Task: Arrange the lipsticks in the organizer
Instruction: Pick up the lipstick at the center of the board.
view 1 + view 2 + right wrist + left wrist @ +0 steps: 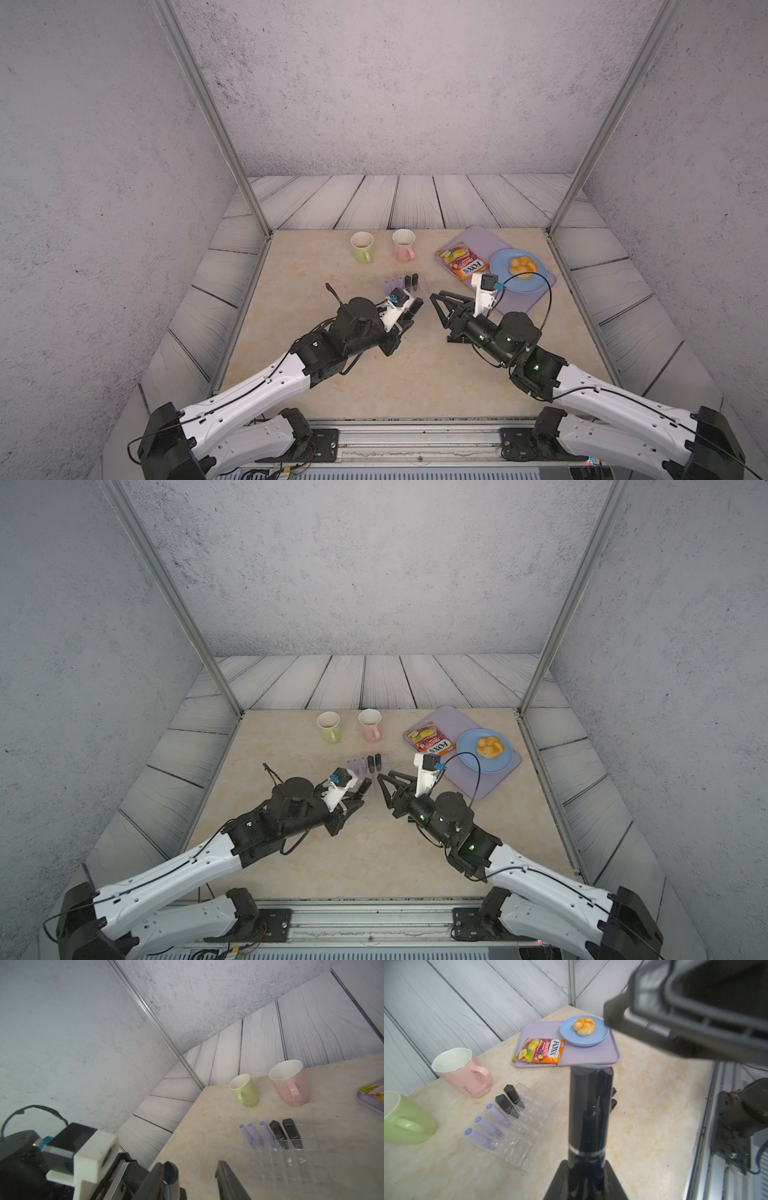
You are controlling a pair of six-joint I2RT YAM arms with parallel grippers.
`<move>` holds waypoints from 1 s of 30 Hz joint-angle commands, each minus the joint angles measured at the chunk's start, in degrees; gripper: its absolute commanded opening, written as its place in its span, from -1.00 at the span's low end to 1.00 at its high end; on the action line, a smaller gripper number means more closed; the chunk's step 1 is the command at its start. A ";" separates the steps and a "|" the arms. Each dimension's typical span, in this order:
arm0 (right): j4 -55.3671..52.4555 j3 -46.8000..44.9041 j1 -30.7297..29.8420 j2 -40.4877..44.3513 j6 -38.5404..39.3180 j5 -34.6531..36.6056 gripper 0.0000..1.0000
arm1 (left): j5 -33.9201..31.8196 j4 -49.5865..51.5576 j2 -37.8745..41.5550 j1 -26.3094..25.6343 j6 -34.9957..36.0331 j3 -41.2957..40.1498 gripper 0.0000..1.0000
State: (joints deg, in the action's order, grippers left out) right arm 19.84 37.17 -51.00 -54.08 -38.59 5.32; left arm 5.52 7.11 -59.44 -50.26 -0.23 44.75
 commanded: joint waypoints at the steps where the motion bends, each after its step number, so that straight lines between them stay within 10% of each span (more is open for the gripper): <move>1: -25.38 9.01 0.11 -2.96 3.07 1.68 -0.03 | -4.68 4.54 -1.02 0.25 3.53 2.43 -1.00; 10: -36.29 19.91 0.19 -10.67 4.56 -4.58 0.18 | -4.02 3.76 0.48 0.25 5.80 1.97 -1.00; 30: -30.13 22.63 6.17 -18.55 -6.99 -19.79 -0.17 | -2.72 3.81 0.46 0.16 6.42 1.83 -1.00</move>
State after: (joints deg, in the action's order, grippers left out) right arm -11.99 59.79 -46.26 -71.75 -42.11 -12.36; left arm 1.83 11.55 -59.81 -49.95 5.19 45.63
